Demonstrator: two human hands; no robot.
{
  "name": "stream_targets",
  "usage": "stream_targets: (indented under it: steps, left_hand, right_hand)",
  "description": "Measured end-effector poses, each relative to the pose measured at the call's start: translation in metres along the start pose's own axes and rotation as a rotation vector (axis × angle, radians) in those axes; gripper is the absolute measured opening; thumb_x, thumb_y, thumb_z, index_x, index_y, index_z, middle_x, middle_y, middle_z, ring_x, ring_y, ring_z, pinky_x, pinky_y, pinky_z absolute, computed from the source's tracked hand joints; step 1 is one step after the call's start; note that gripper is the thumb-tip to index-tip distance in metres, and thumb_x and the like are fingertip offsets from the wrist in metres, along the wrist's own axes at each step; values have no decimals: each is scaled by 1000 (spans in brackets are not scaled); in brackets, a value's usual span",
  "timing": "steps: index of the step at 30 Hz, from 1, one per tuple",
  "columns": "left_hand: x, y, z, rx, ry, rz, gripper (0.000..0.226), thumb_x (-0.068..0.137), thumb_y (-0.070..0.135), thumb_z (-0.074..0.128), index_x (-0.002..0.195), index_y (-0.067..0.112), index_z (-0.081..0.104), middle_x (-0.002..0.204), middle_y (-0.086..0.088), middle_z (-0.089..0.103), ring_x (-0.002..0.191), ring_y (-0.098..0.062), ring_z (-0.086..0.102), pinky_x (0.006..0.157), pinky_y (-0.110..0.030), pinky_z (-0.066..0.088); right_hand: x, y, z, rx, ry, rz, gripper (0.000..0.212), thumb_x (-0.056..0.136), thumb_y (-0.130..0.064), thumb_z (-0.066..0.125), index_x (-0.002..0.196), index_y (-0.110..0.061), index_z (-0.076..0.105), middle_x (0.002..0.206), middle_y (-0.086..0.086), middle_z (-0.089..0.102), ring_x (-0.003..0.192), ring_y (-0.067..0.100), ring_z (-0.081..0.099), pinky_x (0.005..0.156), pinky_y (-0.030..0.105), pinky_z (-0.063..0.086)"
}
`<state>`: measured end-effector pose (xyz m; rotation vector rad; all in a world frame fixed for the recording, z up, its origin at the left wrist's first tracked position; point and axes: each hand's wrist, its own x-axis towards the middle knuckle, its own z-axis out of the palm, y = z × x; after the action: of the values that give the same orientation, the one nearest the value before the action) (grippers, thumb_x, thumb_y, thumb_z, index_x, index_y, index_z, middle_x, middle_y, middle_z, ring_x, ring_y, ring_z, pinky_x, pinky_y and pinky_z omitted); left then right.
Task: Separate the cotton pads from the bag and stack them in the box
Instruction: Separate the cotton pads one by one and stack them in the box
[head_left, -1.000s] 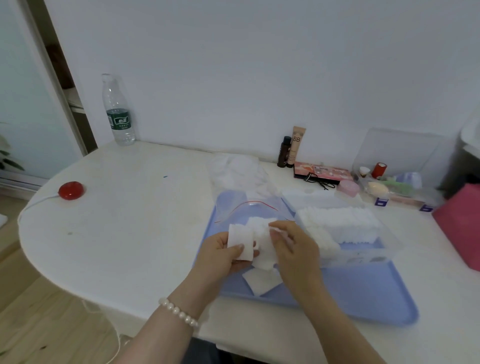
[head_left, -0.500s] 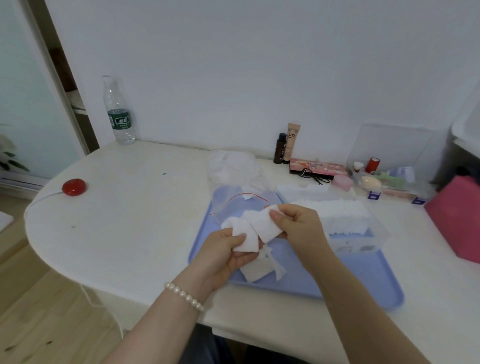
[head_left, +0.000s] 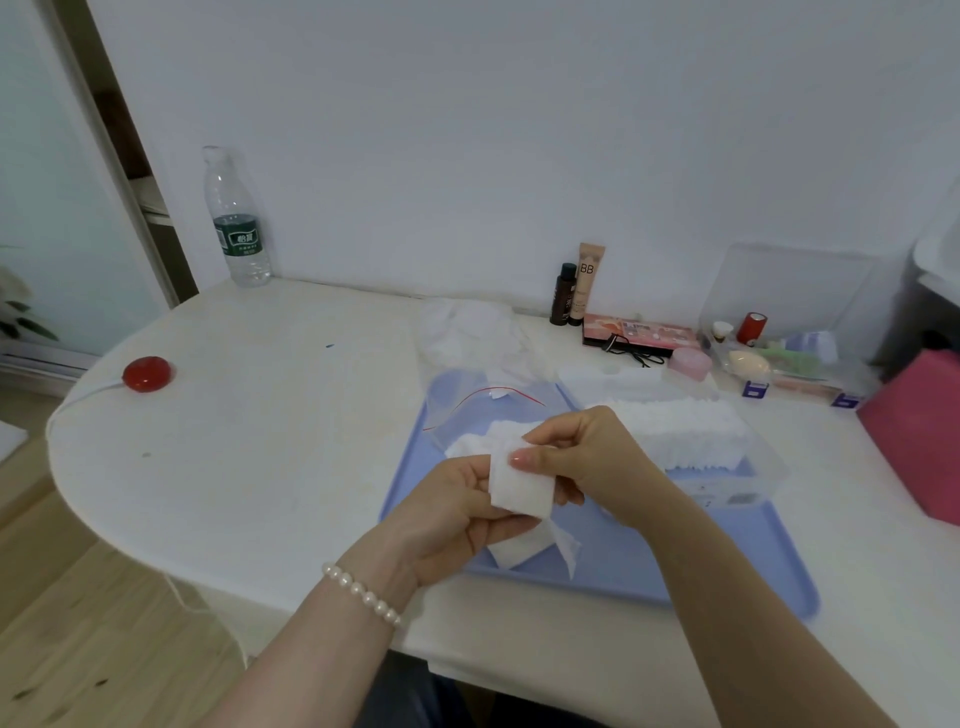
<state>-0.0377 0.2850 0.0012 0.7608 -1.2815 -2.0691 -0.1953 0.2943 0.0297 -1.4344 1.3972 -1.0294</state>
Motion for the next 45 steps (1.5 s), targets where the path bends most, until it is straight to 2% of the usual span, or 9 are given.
stream_targets:
  steps: [5, 15, 22, 27, 34, 38, 40, 42, 45]
  left_hand:
    - [1, -2, -11, -27, -92, -29, 44, 81, -22, 45, 118, -3, 59, 123, -24, 60, 120, -30, 55, 93, -31, 52]
    - [0, -2, -17, -106, -138, -48, 52, 69, -15, 48, 119, -6, 56, 120, -21, 62, 117, -31, 58, 92, -35, 52]
    - [3, 2, -22, -181, 160, -43, 26, 96, 3, 42, 113, -7, 59, 109, -23, 67, 95, -27, 69, 79, -33, 56]
    - [-5, 3, -39, -203, 256, -77, 24, 95, 1, 42, 106, -8, 61, 106, -26, 67, 85, -27, 71, 71, -33, 59]
    - [-5, -9, -37, -199, 290, -109, 24, 95, 1, 42, 105, -7, 61, 105, -24, 68, 85, -27, 70, 76, -35, 56]
    - [-6, -5, -38, -287, 354, -1, 23, 95, -2, 40, 99, -6, 62, 94, -21, 71, 79, -26, 72, 71, -32, 57]
    - [-8, -4, -40, -317, 369, 32, 23, 95, -2, 39, 100, -5, 61, 93, -21, 71, 79, -26, 72, 70, -33, 58]
    - [-10, -4, -43, -328, 381, 43, 23, 95, -2, 38, 102, -4, 60, 92, -20, 72, 79, -25, 72, 70, -33, 58]
    - [-12, -4, -44, -334, 385, 38, 23, 96, -3, 38, 105, -5, 59, 94, -21, 71, 80, -26, 72, 69, -33, 58]
  right_hand:
    - [4, -5, -1, -91, -22, -8, 15, 72, -4, 76, 65, -15, 68, 44, -7, 57, 30, 8, 44, 34, 16, 34]
    - [3, -5, 6, -132, -31, -35, 18, 73, -3, 76, 64, -16, 66, 44, -11, 56, 36, 2, 47, 38, 16, 37]
    - [-3, 15, 13, -251, 337, -223, 22, 73, -14, 77, 79, -29, 62, 56, -8, 52, 50, 6, 48, 55, 24, 46]
    - [-40, 43, 1, -621, -60, -102, 8, 81, -22, 70, 88, -20, 71, 72, -15, 64, 74, -4, 58, 66, 6, 40]
    - [-47, 52, -9, -893, 217, -109, 11, 83, -24, 67, 89, -16, 72, 80, 0, 68, 80, 20, 61, 70, 28, 43]
    - [-35, 45, 15, -778, 89, -195, 23, 81, -28, 70, 96, -11, 73, 90, 2, 64, 89, 18, 57, 76, 25, 41]
    - [-28, 44, 30, -902, 64, -180, 32, 77, -44, 68, 87, -14, 74, 86, 1, 62, 86, 16, 55, 74, 25, 41]
    - [-23, 44, 42, -1084, 59, -161, 38, 60, -55, 62, 57, -18, 70, 62, -1, 58, 62, 18, 57, 55, 28, 42]
    - [-21, 39, 49, -1135, 102, -104, 28, 57, -39, 58, 54, -13, 64, 60, 4, 56, 58, 25, 59, 49, 24, 31]
